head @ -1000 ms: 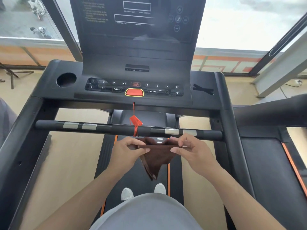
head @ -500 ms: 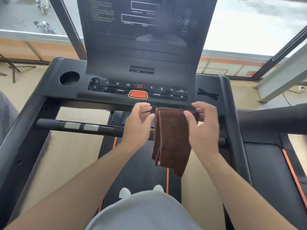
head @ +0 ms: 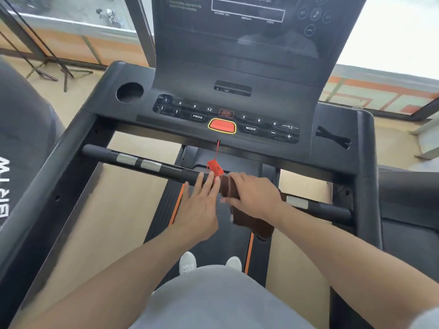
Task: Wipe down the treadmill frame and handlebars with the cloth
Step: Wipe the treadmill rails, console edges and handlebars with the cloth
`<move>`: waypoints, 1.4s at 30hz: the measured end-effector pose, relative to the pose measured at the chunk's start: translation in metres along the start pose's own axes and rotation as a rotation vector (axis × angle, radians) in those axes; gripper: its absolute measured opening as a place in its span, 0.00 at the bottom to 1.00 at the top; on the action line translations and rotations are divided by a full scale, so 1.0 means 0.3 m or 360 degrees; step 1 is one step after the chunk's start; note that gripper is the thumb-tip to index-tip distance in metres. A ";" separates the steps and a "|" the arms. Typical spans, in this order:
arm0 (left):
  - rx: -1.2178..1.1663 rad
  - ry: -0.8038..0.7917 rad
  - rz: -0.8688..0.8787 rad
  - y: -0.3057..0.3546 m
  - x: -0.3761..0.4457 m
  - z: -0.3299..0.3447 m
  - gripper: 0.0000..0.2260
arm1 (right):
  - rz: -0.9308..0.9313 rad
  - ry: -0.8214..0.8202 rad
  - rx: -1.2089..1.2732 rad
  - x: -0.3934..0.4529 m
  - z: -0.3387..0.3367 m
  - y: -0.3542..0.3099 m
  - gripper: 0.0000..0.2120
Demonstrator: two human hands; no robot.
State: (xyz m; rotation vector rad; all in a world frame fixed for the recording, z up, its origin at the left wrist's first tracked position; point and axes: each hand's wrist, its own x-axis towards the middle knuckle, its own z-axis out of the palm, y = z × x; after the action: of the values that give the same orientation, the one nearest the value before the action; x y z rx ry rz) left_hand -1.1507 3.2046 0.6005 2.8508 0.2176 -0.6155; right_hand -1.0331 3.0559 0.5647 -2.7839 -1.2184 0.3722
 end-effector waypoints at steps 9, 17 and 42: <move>0.0542 -0.0097 -0.0196 0.126 0.013 -0.019 0.41 | 0.0171 -0.0305 0.0251 -0.013 -0.057 0.050 0.31; 0.0439 -0.0112 -0.0171 0.112 0.026 0.003 0.45 | 0.0552 -0.0069 -0.0078 -0.438 -0.044 0.398 0.28; -0.2603 -0.0064 -0.0636 0.001 -0.342 0.047 0.15 | 0.0024 0.0372 0.1474 -0.404 -0.144 -0.235 0.24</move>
State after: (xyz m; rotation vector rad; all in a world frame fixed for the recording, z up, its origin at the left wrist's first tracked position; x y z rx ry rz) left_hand -1.2486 3.1907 0.6311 1.2075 0.8129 -0.2682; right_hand -1.1517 3.0160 0.6414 -1.9622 -0.7009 0.4464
